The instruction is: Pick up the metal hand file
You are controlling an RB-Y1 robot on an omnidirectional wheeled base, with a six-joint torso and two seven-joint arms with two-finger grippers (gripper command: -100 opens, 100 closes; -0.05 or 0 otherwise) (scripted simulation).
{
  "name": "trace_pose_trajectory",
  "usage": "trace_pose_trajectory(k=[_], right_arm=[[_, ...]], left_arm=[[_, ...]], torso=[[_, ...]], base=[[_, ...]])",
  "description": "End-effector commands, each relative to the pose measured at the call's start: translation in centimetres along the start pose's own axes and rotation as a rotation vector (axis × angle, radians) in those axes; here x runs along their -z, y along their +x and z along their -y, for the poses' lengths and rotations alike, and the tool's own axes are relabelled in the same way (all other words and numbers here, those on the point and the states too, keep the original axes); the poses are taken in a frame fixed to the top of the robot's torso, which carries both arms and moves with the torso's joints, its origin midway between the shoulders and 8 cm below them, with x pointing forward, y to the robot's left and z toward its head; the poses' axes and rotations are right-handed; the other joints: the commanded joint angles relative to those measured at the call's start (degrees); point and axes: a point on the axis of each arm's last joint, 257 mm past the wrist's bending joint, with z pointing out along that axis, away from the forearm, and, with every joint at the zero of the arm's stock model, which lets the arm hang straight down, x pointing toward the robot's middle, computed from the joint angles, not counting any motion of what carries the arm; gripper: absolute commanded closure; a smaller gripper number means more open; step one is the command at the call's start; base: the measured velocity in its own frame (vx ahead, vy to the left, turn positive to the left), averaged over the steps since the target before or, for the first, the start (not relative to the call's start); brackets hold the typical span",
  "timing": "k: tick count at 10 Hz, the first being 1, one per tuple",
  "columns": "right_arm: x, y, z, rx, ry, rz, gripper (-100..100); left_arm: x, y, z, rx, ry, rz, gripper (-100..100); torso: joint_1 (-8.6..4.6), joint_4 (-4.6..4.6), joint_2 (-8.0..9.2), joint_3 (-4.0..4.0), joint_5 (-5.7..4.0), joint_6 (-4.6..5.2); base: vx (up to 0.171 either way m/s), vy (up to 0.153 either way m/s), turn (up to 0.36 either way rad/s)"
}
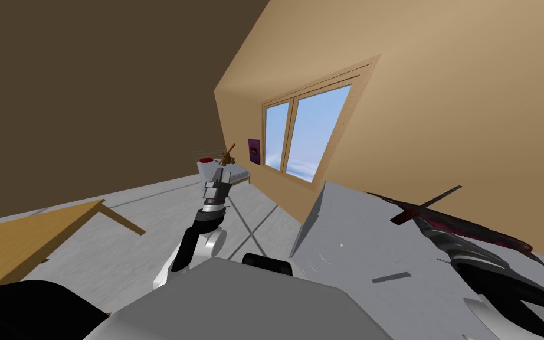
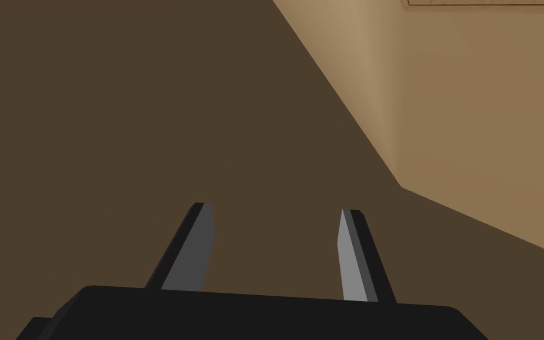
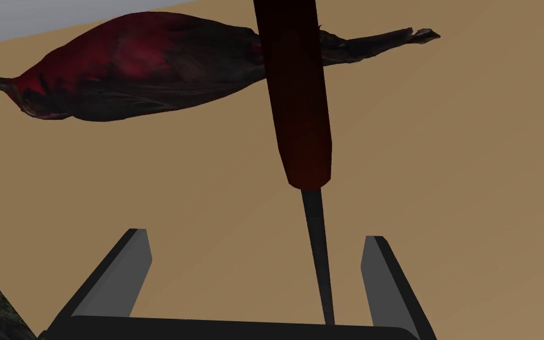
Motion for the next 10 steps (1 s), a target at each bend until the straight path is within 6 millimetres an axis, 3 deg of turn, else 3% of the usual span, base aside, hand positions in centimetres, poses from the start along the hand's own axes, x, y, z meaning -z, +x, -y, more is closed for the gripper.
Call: trace_pose_trajectory(k=[1, 2, 6, 7, 8, 9, 10], right_arm=[[-0.5, -1.8, 2.3, 0.056, 0.054, 0.015, -100], [-0.5, -1.8, 2.3, 0.056, 0.054, 0.015, -100], [-1.1, -5.5, 6.2, 0.153, 0.151, 0.047, -100], [-1.0, -4.8, 5.8, 0.138, 0.134, 0.042, -100], [-1.0, -4.9, 5.9, 0.141, 0.138, 0.043, 0], [-2.7, -4.3, 3.7, 0.139, 0.074, 0.029, -100], [-2.9, -4.3, 3.7, 0.131, 0.071, 0.033, -100]], left_arm=[[0.0, 0.0, 0.0, 0.000, 0.000, 0.000, 0], [0.0, 0.0, 0.0, 0.000, 0.000, 0.000, 0], [0.0, 0.0, 0.0, 0.000, 0.000, 0.000, 0], [0.0, 0.0, 0.0, 0.000, 0.000, 0.000, 0], [0.0, 0.0, 0.0, 0.000, 0.000, 0.000, 0], [0.0, 0.0, 0.0, 0.000, 0.000, 0.000, 0], [0.0, 0.0, 0.0, 0.000, 0.000, 0.000, 0]], torso=[[0.00, 0.00, 0.00, 0.00, 0.00, 0.00], [0.01, 0.01, 0.06, 0.03, 0.00, 0.00], [-0.06, 0.06, 0.25, 0.14, -0.02, 0.02], [-0.04, 0.05, 0.20, 0.12, -0.01, 0.03], [-0.08, 0.06, 0.29, 0.16, -0.03, 0.06], [-0.10, 0.09, 0.39, 0.22, -0.04, 0.06], [0.03, 0.07, 0.28, 0.16, -0.02, 0.06]], base=[[0.086, 0.040, 0.189], [0.047, 0.015, 0.036], [0.048, 0.016, 0.130], [0.034, 0.006, 0.024], [0.006, 0.001, -0.004], [0.048, 0.045, -0.102], [0.054, 0.052, -0.053]])
